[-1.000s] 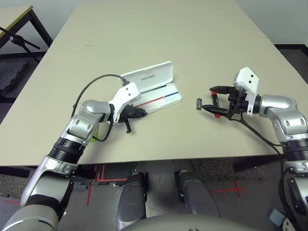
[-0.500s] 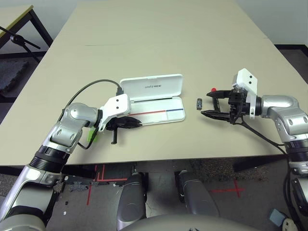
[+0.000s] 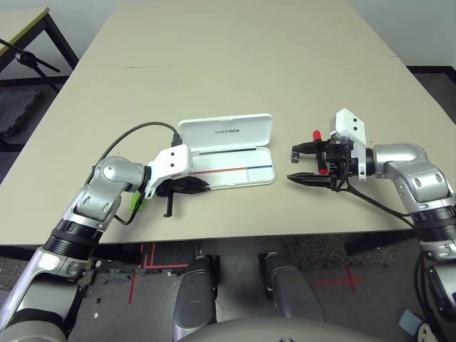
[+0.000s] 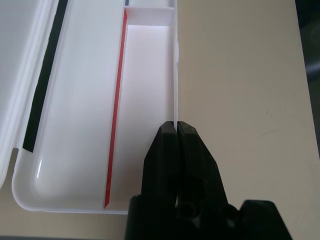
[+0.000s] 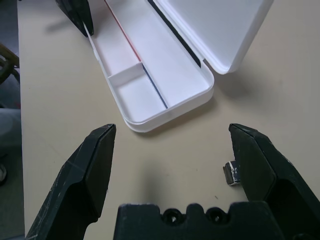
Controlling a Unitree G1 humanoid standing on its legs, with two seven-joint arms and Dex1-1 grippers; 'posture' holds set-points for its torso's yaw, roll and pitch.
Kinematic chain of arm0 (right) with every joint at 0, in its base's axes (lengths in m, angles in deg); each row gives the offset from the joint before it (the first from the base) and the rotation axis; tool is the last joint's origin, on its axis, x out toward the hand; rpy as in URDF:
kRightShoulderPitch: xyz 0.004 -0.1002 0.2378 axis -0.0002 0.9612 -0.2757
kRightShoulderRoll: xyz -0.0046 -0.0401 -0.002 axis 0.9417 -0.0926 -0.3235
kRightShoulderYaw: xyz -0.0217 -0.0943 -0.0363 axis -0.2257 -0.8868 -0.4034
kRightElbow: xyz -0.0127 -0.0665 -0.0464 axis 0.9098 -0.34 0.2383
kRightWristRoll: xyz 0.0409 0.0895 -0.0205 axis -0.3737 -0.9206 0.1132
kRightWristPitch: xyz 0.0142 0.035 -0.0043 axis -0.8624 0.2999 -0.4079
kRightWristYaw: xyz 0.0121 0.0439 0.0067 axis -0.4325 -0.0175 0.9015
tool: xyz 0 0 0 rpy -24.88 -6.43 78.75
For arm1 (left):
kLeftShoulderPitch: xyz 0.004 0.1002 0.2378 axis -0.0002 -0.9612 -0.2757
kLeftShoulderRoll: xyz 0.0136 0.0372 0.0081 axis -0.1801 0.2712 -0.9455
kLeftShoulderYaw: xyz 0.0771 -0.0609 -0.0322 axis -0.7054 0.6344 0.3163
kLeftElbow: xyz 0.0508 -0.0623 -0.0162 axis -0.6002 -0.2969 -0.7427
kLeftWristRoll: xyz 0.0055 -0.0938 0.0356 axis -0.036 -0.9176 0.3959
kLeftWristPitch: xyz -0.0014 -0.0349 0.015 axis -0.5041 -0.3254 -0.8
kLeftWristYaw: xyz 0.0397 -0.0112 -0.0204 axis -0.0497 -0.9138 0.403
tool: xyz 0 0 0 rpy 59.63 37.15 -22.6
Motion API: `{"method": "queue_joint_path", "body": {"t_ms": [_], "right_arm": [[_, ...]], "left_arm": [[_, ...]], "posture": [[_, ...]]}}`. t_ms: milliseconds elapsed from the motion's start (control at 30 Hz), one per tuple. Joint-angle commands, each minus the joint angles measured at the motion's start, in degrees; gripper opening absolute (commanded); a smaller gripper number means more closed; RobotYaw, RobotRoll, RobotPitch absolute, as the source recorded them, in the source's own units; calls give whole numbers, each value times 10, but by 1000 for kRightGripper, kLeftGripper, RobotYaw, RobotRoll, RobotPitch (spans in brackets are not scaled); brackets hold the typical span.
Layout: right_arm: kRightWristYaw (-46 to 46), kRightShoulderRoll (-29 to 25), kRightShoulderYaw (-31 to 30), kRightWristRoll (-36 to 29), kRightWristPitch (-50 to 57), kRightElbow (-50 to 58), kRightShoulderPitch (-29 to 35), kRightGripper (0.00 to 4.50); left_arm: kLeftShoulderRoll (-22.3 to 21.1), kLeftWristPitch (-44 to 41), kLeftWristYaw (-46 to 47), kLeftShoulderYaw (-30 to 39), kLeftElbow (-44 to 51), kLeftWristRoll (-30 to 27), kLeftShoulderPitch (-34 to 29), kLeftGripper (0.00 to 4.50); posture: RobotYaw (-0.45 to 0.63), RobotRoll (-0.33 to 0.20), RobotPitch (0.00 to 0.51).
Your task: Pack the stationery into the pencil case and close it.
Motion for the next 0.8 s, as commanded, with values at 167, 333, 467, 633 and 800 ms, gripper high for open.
{"method": "queue_joint_path", "body": {"t_ms": [167, 333, 467, 633, 800], "right_arm": [[5, 1, -14, 3, -1, 10, 1, 4500], [4, 2, -14, 6, -5, 2, -3, 4500], [4, 3, -13, 7, -10, -5, -7, 4500], [4, 0, -5, 4, -16, -12, -11, 4500], [-47, 16, 39, -35, 38, 21, -23, 4500]], "left_arm": [[1, 6, 14, 2, 7, 15, -8, 1102], [0, -6, 17, 12, 28, -1, -7, 2994], [-10, -34, 10, 33, 73, -32, -14, 4479], [-32, -87, 6, 74, 137, -85, -16, 4479], [-38, -132, 27, 119, 173, -128, 2, 4479]], "posture": [[-19, 0, 157], [-19, 0, 157], [-13, 0, 152], [-15, 0, 151], [-22, 0, 154]]}}
